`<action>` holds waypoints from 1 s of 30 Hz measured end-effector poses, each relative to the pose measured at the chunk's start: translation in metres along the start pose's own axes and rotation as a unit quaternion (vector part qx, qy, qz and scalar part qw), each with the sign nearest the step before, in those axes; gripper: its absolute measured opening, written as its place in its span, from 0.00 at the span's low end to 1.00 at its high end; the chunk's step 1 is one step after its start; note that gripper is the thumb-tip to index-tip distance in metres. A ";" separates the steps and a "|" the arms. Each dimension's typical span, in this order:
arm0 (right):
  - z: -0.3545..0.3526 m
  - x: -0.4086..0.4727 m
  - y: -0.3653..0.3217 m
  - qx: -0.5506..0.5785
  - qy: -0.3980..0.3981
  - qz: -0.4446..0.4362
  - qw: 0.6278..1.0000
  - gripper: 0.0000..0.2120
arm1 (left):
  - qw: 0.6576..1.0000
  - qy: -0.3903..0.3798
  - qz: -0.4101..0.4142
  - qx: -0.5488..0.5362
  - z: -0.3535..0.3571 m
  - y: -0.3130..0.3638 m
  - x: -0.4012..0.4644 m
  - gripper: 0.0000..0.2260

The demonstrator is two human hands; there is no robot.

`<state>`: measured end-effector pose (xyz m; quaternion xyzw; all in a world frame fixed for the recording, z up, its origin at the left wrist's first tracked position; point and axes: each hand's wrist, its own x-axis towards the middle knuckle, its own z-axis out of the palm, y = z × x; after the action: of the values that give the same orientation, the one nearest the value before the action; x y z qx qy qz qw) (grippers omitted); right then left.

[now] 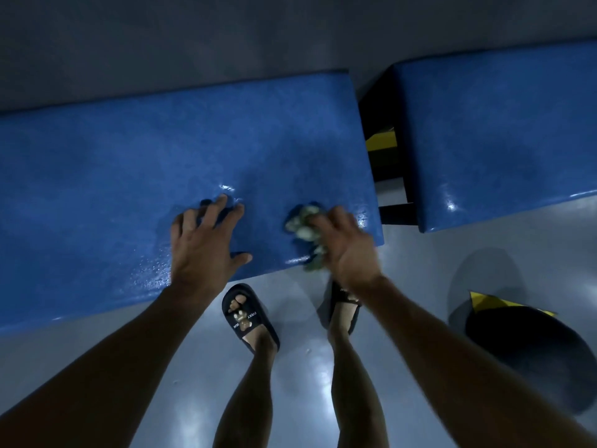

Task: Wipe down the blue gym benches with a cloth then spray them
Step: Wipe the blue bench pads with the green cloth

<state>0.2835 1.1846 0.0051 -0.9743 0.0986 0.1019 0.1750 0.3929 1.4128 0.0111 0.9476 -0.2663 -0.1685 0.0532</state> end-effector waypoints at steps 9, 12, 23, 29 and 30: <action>0.016 0.025 -0.019 0.036 0.135 0.219 0.966 0.22 | 1.000 -0.007 -0.002 0.003 0.002 -0.002 0.000 0.41; 0.035 0.018 -0.071 0.043 0.081 0.062 0.994 0.18 | 1.000 -0.013 -0.006 0.005 0.001 -0.002 0.000 0.41; -0.036 0.062 0.072 0.013 0.102 0.190 0.976 0.20 | 1.000 0.000 -0.007 -0.009 0.002 -0.001 0.003 0.38; 0.012 0.071 -0.037 0.062 0.094 0.081 0.990 0.23 | 1.000 -0.008 -0.018 -0.017 -0.001 0.002 0.005 0.38; 0.016 0.069 -0.050 0.056 0.065 0.008 0.996 0.21 | 1.000 -0.016 -0.018 -0.010 -0.003 0.003 0.006 0.38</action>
<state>0.3582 1.2257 -0.0098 -0.9667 0.1228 0.0345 0.2219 0.3973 1.4071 0.0123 0.9488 -0.2482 -0.1875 0.0552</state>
